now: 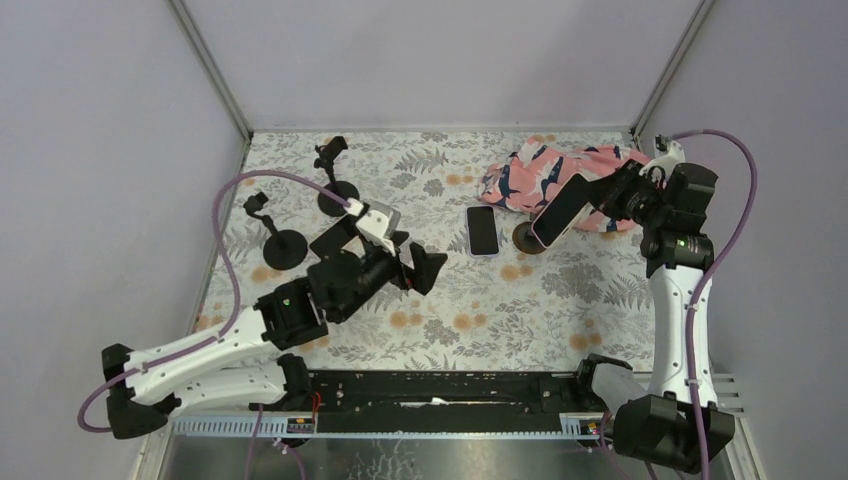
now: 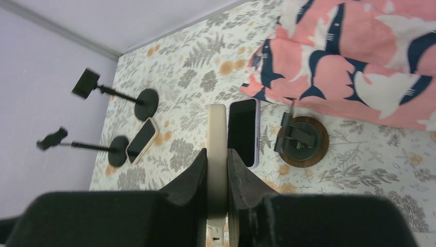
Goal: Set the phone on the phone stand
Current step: Adjust the phone stand at the center of the board.
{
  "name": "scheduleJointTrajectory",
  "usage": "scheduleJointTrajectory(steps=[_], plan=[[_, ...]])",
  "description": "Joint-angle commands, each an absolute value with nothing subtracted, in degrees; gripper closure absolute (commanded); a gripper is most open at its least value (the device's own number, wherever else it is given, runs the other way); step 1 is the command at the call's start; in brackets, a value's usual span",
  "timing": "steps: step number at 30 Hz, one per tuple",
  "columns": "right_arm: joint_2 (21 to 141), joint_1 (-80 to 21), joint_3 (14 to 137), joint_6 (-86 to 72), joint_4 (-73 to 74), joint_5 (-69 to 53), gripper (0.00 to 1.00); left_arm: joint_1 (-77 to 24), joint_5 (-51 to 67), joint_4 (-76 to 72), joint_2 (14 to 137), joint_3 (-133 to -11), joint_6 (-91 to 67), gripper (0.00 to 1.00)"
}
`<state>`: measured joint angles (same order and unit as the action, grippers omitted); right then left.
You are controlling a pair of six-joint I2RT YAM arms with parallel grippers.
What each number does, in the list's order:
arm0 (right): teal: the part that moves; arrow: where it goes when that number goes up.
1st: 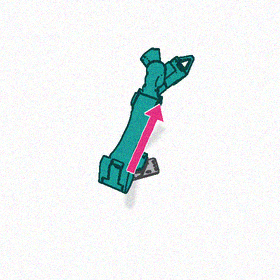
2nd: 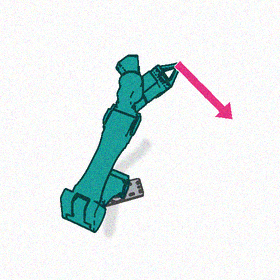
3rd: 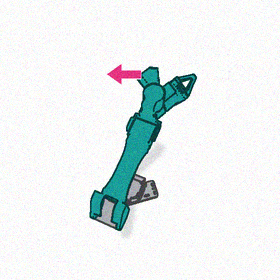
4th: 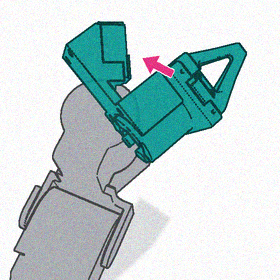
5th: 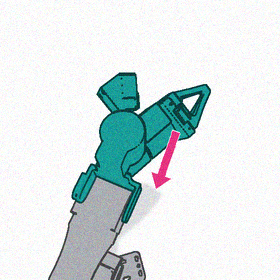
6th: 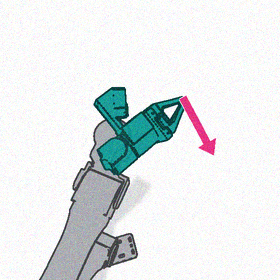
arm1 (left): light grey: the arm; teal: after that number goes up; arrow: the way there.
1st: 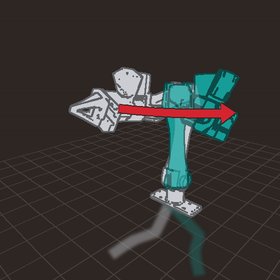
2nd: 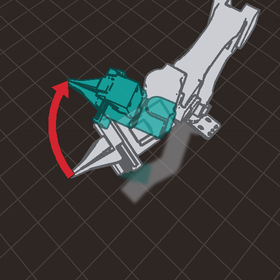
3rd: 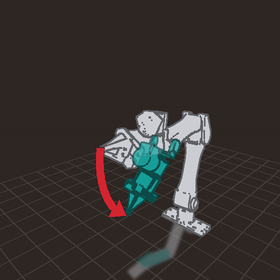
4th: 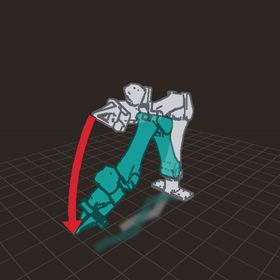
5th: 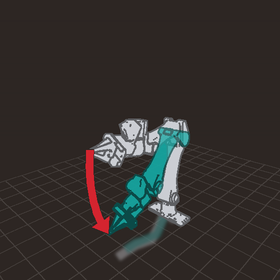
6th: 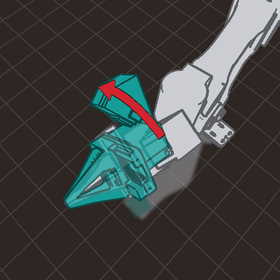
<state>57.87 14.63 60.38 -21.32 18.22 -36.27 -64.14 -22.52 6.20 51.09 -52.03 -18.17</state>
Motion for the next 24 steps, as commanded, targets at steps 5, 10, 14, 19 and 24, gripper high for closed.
scheduleJointTrajectory(steps=[5, 10, 14, 19, 24], plan=[[59.78, 11.31, 61.38, -29.49, 12.0, -24.31, 1.0, -63.88, -29.01, 5.12, 54.44, -42.63, -19.32, 0.01], [62.41, 8.83, 60.55, -27.72, 9.07, -19.29, 1.0, -63.88, -22.1, -2.57, 54.02, -36.41, -28.0, 0.01], [63.31, 6.2, 59.91, -26.19, 7.2, -15.18, 1.0, -63.83, -16.28, -15.45, 55.46, -31.01, -36.64, 0.01], [63.63, 1.88, 57.99, -22.69, 5.11, -10.54, 1.0, -63.88, -14.7, -21.46, 61.16, -31.73, -41.29, 0.01], [62.11, 0.32, 55.45, -19.45, 4.01, -8.15, 1.0, -63.89, -12.24, -19.3, 66.41, -35.46, -40.79, 0.01]])
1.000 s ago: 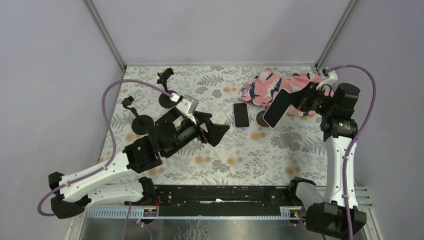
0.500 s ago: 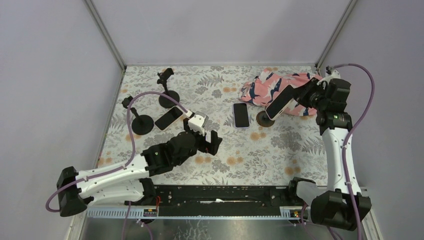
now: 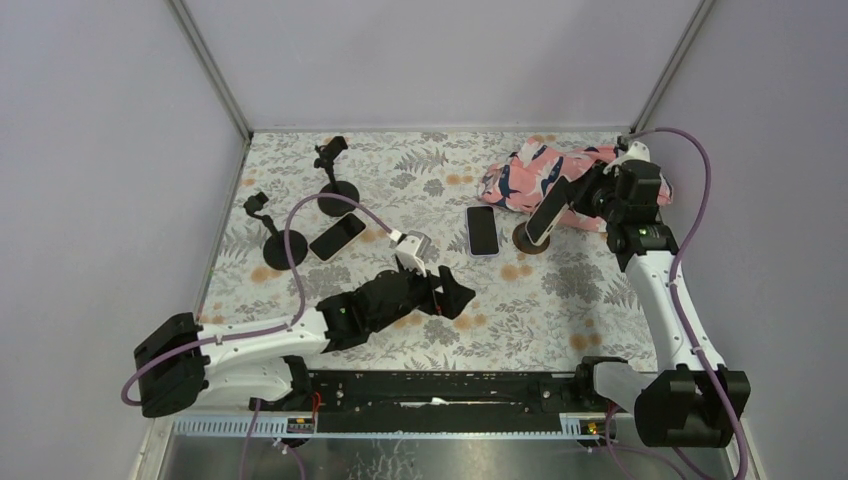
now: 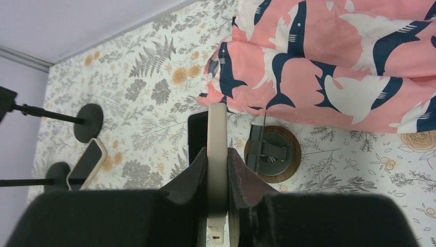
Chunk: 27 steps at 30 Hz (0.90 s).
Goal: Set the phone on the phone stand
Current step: Adjust the phone stand at the center of the board.
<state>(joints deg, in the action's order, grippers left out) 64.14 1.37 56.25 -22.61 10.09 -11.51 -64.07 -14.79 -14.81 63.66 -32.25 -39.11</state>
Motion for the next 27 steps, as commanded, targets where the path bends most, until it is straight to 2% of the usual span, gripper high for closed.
scheduleJointTrajectory(steps=[1, 13, 27], plan=[[61.66, 0.31, 54.81, -18.9, 3.84, -8.04, 1.0, -63.83, -11.96, -18.84, 67.04, -35.79, -40.47, 0.01], [59.67, 1.28, 52.29, -14.23, 2.05, -1.69, 1.0, -63.85, -10.56, -20.99, 68.8, -33.89, -40.58, 0.01], [59.33, 5.85, 52.12, -6.36, 0.86, -1.26, 1.0, -63.82, -10.47, -20.58, 66.09, -32.5, -40.12, 0.01]])
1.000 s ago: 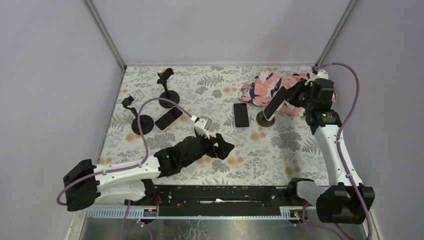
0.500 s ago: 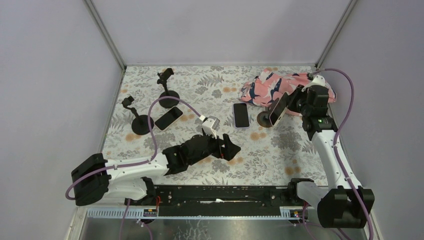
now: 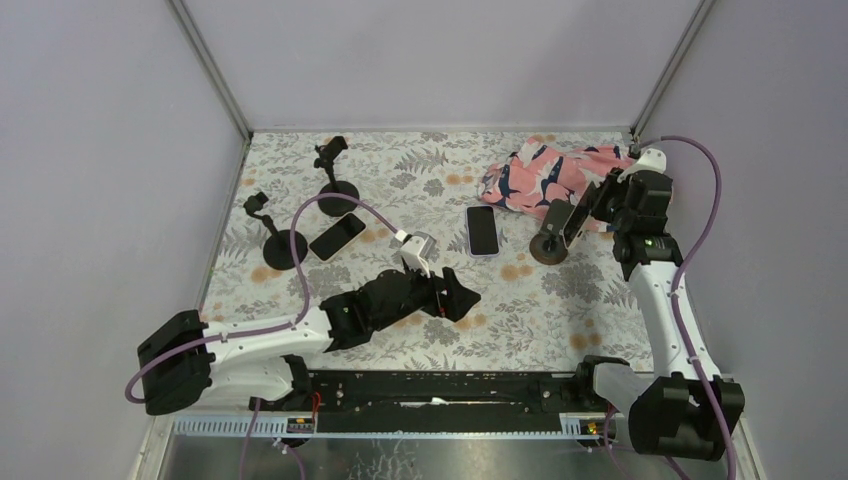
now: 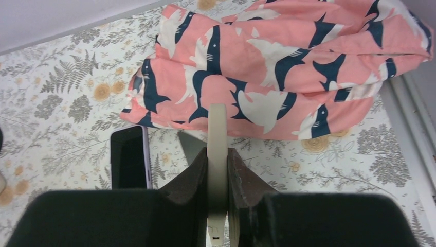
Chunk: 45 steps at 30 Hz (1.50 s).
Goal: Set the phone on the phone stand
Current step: Adjust the phone stand at the center of the board, then place the phone on the phone stand.
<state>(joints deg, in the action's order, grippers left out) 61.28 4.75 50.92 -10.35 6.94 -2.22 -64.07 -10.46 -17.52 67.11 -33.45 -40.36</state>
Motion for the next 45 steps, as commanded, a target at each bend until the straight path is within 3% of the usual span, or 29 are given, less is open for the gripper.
scheduleJointTrajectory(steps=[1, 17, 26, 34, 45], plan=[[59.32, 5.96, 52.12, -5.67, 0.84, -2.86, 1.0, -63.84, -10.53, -20.49, 65.97, -32.52, -40.04, 0.01], [60.91, 8.02, 58.3, 17.54, 13.81, -37.75, 1.0, -63.86, -9.16, -19.93, 59.84, -30.41, -38.34, 0.01], [72.68, 11.73, 70.56, 34.84, 24.98, -57.9, 1.0, -63.89, -6.38, -22.98, 58.77, -29.37, -37.16, 0.01], [82.85, 15.79, 74.68, 40.87, 22.88, -73.94, 1.0, -63.82, -6.6, -21.75, 57.03, -28.41, -37.62, 0.01], [90.36, 20.97, 75.1, 43.81, 21.42, -80.97, 1.0, -63.82, -7.73, -20.3, 55.83, -28.19, -37.38, 0.01]])
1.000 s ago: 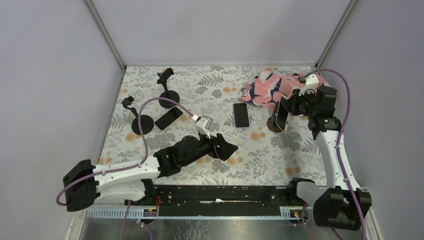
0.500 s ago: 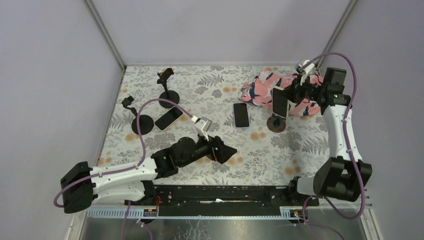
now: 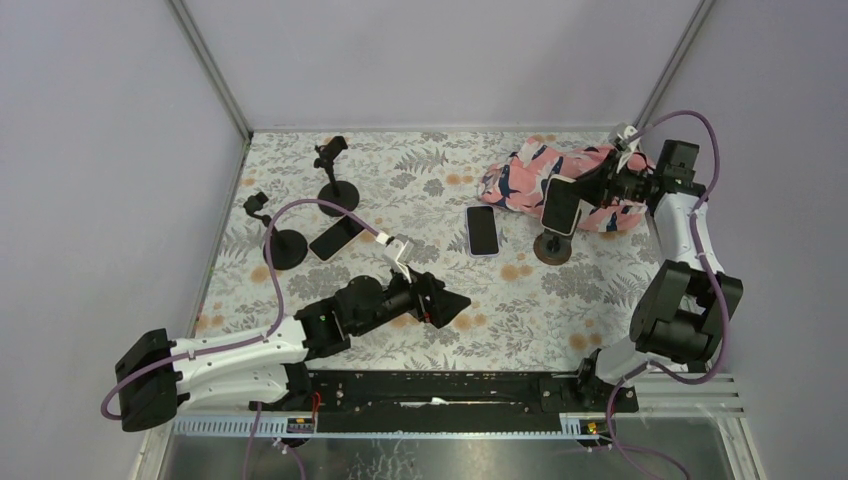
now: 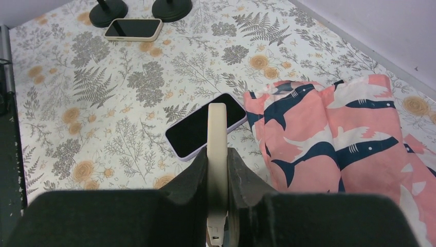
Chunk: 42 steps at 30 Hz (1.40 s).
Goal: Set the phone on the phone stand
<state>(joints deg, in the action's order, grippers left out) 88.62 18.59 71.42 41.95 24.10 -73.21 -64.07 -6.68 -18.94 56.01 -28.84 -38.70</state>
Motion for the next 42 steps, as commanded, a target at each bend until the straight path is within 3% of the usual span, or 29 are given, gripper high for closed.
scheduleJointTrajectory(steps=[1, 8, 12, 17, 18, 34, 39, 42], plan=[[91.18, 21.53, 75.4, 43.85, 21.63, -81.57, 1.0, -63.88, -7.73, -20.24, 55.9, -28.35, -37.31, 0.01], [96.57, 23.52, 80.01, 54.31, 32.95, -83.08, 1.0, -63.88, -7.6, -20.03, 56.85, -29.08, -37.18, 0.01], [102.15, 23.88, 86.34, 66.82, 49.23, -84.63, 1.0, -63.86, -7.56, -19.72, 57.17, -29.47, -37.18, 0.01], [112.27, 23.99, 99.29, 98.42, 82.23, -85.57, 0.99, -63.86, -7.73, -19.51, 57.29, -29.71, -37.31, 0.01], [113.72, 23.99, 100.19, 98.5, 83.8, -86.01, 0.98, -63.88, -7.73, -19.51, 57.41, -29.7, -37.35, 0.01], [115.67, 24.08, 94.39, 106.75, 83.72, -85.61, 0.93, -63.81, -7.12, -19.6, 59.85, -31.38, -37.06, 0.01], [115.9, 24.25, 93.19, 107.76, 83.76, -85.79, 0.85, -63.88, -7.12, -19.6, 59.85, -31.33, -37.19, 0.01], [116.33, 24.55, 92.99, 107.61, 83.74, -86.03, 0.73, -63.93, -7.12, -19.53, 59.73, -31.44, -37.18, 0.01]])
